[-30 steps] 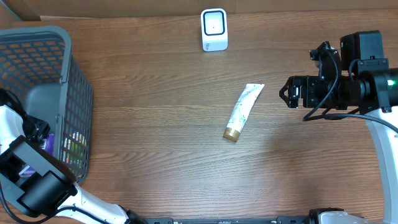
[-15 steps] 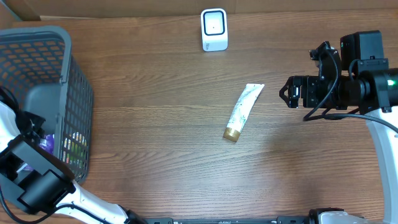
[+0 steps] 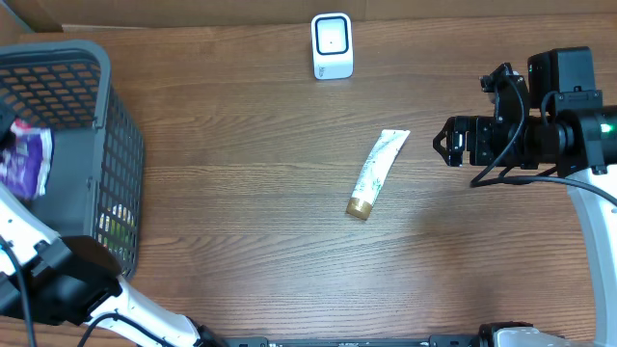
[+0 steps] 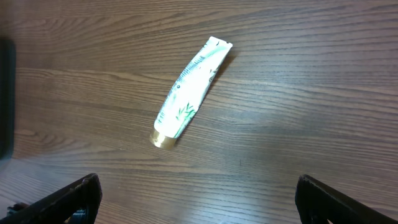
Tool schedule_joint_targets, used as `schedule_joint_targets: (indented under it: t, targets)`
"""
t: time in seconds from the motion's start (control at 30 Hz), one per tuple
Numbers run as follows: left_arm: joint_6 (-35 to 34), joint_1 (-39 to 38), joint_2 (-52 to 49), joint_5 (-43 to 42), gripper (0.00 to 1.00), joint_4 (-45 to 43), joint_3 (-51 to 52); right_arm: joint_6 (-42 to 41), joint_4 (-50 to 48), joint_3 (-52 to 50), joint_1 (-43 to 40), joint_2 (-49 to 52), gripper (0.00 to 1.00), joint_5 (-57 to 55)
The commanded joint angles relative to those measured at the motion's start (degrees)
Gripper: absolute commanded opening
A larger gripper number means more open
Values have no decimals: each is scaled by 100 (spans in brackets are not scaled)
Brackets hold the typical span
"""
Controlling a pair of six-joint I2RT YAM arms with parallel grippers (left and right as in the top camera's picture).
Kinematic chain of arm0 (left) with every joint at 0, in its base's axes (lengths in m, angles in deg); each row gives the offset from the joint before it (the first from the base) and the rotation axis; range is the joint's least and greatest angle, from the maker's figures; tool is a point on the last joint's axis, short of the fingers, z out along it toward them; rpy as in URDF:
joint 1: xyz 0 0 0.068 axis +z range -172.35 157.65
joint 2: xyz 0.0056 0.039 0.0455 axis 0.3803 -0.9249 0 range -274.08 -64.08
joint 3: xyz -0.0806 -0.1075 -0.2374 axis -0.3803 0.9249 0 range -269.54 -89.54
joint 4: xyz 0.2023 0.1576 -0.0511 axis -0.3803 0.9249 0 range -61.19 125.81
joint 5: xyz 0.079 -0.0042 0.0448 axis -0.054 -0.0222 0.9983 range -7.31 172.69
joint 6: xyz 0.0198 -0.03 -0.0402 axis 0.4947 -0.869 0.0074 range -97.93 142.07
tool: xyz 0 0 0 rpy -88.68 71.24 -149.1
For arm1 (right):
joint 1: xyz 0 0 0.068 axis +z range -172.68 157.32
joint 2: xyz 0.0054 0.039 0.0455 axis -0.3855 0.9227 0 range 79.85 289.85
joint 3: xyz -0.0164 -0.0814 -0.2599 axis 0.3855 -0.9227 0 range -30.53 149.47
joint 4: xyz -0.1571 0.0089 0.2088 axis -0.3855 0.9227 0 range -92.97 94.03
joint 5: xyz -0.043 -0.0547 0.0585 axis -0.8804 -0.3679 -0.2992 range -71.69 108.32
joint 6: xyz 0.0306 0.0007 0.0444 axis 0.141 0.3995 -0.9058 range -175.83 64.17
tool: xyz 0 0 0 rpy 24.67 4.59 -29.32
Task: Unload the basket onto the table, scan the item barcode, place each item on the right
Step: 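Carry the purple pack out and set it left of the tube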
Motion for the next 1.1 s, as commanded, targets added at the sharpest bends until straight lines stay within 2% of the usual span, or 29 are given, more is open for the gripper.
schedule_joint_targets:
  t: [0.0, 0.13, 0.27, 0.37, 0.53, 0.7, 0.83, 0.97, 1.07]
  targets:
    - [702, -476, 662, -616, 4, 11, -702, 39, -17, 127, 28, -20, 100, -35]
    - [1045, -1287, 1150, -658, 4, -17, -966, 39, -9, 127, 28, -20, 100, -35]
    - [1237, -2503, 1447, -603, 4, 131, -964, 39, -13, 127, 28, -20, 100, -35]
    - [1226, -3460, 1403, -422, 4, 358, -874, 39, -13, 127, 28, -20, 100, -35]
    - [710, -4835, 1121, -85, 4, 568, -247, 39, -9, 127, 28, -20, 100, -35]
    - [291, -5611, 671, 238, 4, 483, 321, 39, -7, 127, 28, -20, 100, -35]
    - [83, -5810, 337, 264, 4, 455, 382, 39, -7, 127, 28, -20, 100, -35]
    - [-107, -5845, -7, 267, 15, 476, 382, 39, -4, 127, 28, -20, 100, -35]
    - [-101, -5845, -243, 348, 17, 553, 382, 39, 0, 127, 28, -20, 100, -35]
